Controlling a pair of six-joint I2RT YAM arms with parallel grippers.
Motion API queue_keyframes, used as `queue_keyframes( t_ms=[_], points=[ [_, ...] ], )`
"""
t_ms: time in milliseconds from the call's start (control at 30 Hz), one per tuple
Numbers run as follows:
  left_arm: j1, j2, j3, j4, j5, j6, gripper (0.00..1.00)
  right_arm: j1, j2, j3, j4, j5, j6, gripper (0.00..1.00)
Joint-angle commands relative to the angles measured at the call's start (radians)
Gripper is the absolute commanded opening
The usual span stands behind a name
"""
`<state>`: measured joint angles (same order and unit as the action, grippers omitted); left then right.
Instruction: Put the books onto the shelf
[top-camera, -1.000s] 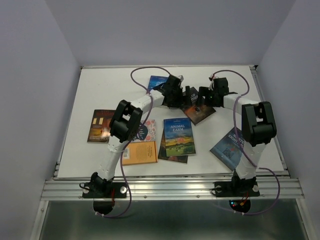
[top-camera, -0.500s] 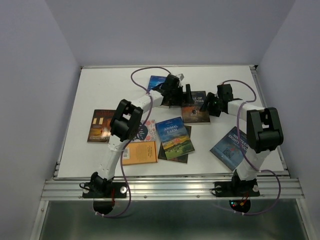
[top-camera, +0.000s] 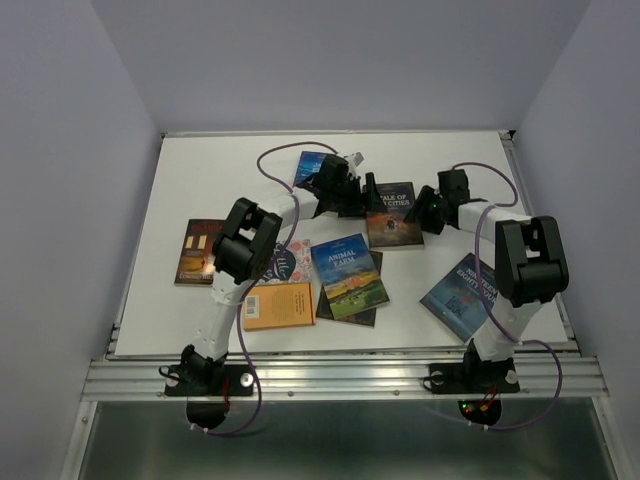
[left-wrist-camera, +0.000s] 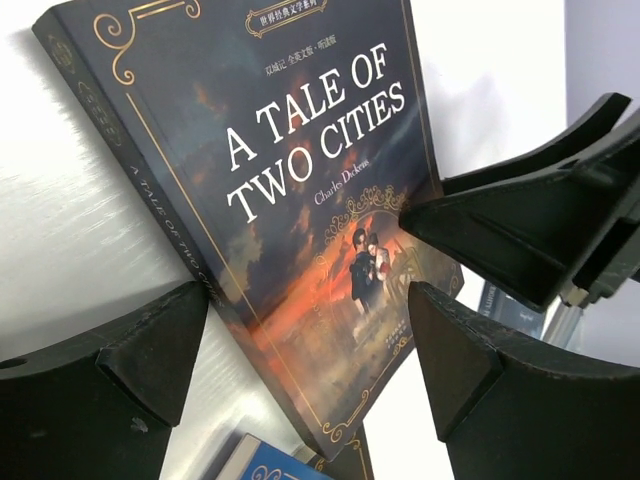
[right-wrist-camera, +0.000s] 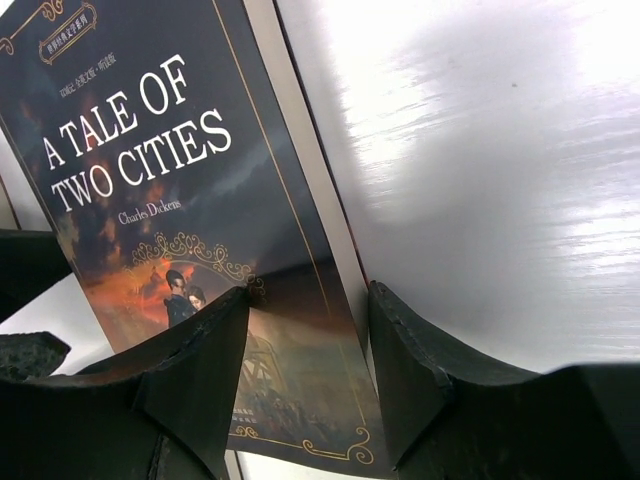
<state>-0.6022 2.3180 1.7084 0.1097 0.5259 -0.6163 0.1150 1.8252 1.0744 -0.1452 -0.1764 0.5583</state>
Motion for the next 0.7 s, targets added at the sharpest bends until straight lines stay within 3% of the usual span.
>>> queue_keyframes(
  t_ms=[0, 167, 667],
  points=[
    [-0.091, -0.114, -0.003, 0.22, 0.296, -0.103, 0.9, 0.032, 0.026, -0.056, 0.016, -0.11, 0.052, 0.55],
    [-0.093, -0.135, -0.029, 0.295, 0.304, -0.122, 0.88, 0.032, 0.016, -0.077, 0.053, -0.156, 0.058, 0.53],
    [-0.116, -0.036, -0.009, 0.324, 0.289, -0.125, 0.82, 0.032, -0.014, -0.154, 0.225, -0.311, 0.104, 0.5]
  ],
)
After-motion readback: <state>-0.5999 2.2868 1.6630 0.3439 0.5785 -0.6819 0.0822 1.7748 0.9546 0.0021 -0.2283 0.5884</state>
